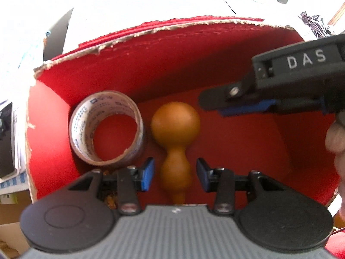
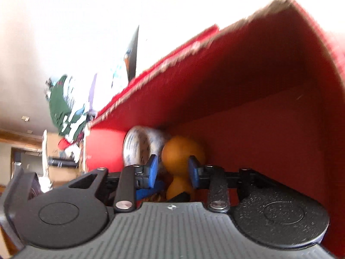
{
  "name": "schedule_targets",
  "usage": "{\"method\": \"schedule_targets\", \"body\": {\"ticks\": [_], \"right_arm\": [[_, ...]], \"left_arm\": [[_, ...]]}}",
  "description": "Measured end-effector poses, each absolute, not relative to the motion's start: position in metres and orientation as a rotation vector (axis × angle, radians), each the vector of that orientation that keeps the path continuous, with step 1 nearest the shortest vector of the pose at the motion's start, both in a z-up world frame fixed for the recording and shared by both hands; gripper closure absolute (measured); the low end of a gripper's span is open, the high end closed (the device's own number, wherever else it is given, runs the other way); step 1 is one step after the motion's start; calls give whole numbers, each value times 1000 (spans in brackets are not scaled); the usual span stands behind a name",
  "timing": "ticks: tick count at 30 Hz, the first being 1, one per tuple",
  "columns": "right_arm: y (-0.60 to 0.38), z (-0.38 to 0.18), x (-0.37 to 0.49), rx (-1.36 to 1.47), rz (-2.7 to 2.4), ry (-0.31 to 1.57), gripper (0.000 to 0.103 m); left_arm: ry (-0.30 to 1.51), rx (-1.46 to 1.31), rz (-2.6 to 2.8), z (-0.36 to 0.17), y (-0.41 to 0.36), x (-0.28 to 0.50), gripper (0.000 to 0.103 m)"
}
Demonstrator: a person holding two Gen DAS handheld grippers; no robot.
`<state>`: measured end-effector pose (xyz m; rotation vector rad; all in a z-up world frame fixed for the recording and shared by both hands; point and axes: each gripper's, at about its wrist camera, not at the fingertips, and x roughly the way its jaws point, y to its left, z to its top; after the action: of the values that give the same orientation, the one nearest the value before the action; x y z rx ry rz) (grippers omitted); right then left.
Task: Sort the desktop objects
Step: 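Lower the gourd into the red box beside the tape roll and open the right gripper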
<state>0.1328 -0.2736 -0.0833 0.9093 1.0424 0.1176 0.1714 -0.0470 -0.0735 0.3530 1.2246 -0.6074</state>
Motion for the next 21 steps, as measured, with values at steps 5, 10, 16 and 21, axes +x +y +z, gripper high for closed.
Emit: {"method": "schedule_targets", "body": {"ticks": [5, 10, 16, 21], "right_arm": [[-272, -80, 141, 743, -6, 1074, 72], [-256, -87, 155, 649, 36, 1165, 72], [-245, -85, 161, 580, 79, 1168, 74], [-250, -89, 162, 615, 84, 1156, 76]], "left_arm": [[1209, 375, -602, -72, -46, 168, 59], [1179, 394, -567, -67, -52, 158, 59], [1144, 421, -525, -64, -54, 145, 54], [1145, 407, -510, -61, -54, 140, 49]]}}
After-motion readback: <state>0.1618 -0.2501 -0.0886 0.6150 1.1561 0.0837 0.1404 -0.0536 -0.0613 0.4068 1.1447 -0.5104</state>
